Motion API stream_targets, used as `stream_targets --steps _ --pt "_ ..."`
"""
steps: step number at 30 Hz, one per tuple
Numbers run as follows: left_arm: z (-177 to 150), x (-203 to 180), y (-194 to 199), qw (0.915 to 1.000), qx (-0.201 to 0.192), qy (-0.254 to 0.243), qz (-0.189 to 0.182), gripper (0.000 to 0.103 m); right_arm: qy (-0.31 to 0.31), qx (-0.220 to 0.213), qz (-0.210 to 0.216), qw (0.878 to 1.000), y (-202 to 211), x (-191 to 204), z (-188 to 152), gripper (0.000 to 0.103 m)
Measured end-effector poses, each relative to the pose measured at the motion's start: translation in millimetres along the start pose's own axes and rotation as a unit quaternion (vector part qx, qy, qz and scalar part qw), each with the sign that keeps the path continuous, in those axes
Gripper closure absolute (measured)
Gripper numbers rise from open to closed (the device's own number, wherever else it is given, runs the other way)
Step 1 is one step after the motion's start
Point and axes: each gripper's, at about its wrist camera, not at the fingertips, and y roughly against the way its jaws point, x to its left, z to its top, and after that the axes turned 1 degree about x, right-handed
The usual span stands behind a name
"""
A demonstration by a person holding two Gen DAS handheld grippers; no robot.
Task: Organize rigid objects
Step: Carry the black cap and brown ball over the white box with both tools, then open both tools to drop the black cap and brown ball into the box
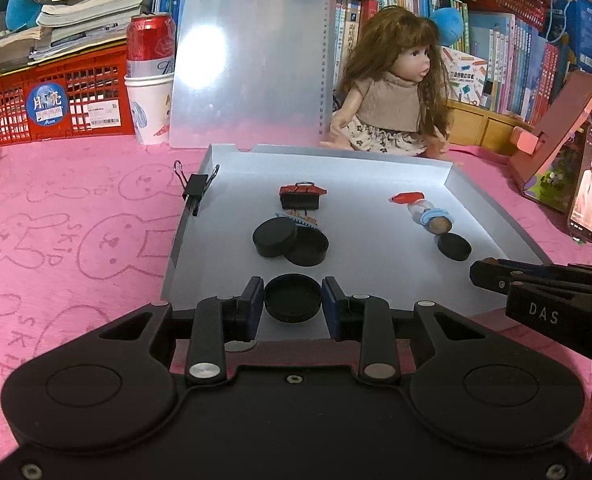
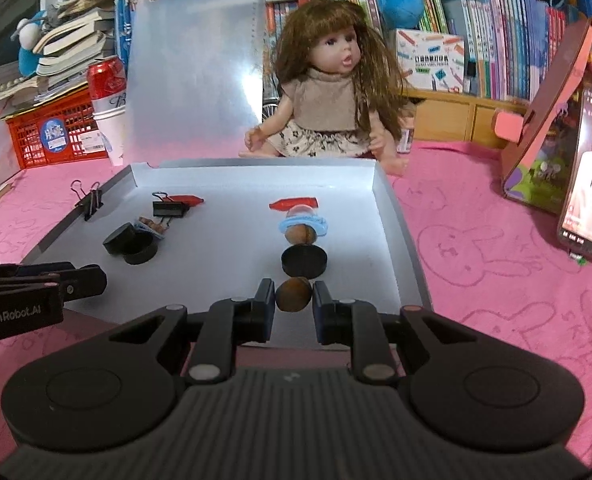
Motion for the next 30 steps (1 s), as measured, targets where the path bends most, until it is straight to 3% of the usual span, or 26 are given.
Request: stream_targets --steps 30 --pt "16.8 0.8 -39.6 0.9997 0.003 -0.004 0.026 0.073 -0.022 0.022 0.002 1.000 -35.9 -7.3 20.9 0.079"
